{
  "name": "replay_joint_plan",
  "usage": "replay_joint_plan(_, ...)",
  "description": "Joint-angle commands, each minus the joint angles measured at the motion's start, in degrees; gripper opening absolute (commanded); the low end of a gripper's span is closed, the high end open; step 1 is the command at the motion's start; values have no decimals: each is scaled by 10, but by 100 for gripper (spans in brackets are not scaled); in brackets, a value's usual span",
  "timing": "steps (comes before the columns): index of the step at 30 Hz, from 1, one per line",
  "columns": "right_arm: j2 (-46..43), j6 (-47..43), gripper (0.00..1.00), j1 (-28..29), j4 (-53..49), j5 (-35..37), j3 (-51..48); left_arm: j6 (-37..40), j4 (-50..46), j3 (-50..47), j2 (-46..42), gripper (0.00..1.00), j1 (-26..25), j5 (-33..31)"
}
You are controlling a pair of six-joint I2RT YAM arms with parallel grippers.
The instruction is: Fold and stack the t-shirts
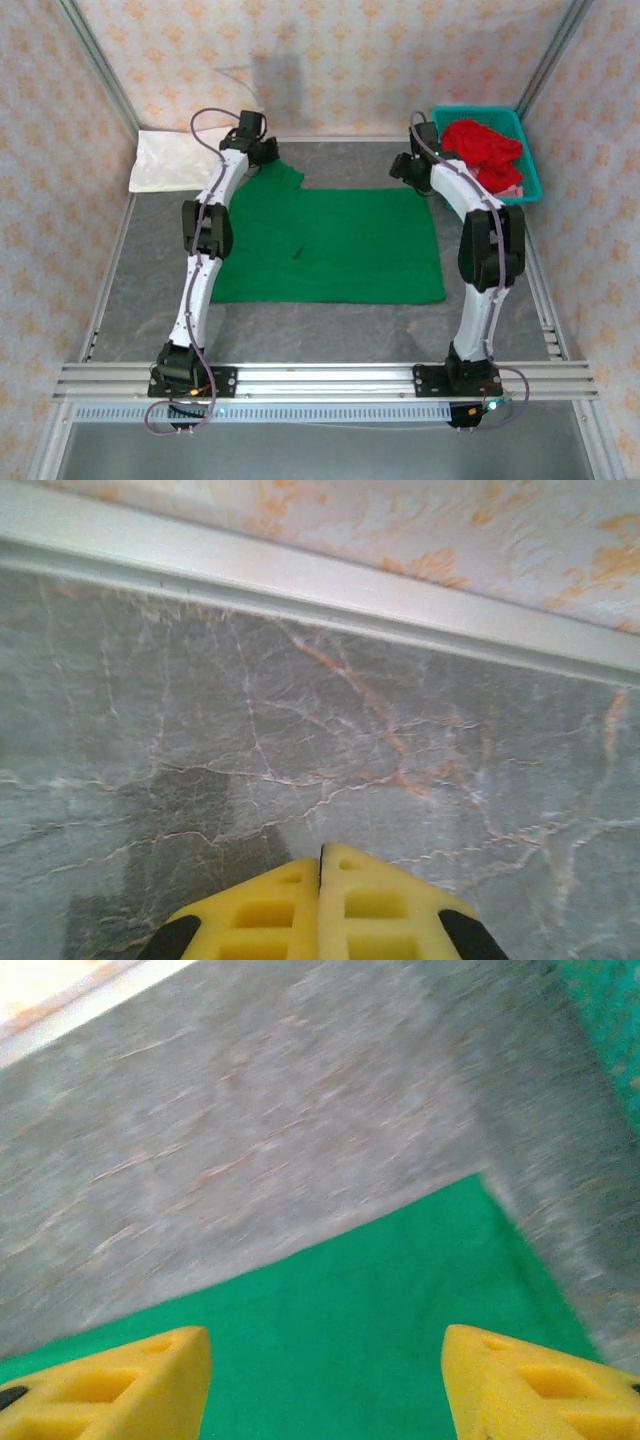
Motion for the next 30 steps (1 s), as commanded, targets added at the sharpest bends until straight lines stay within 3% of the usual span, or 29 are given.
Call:
replay_joint_plan(1,52,-26,63,4,-106,99,73,33,-11,-9,-73,0,7,-18)
replay_joint_plan(9,164,-63,63,3,-175,100,209,71,-39,-44,-111,0,4,-32)
replay_joint_plan(16,221,-21,63,-5,-235,82,286,85,-4,-174,-181,0,2,-30)
replay_joint_plan(26,255,10,62,-11,-247,100,309,96,54,-338,-280,0,-2,-31)
replay_joint_plan(30,258,17,57,-12,-245,91,309,94,82,-388,-320,0,-4,-31)
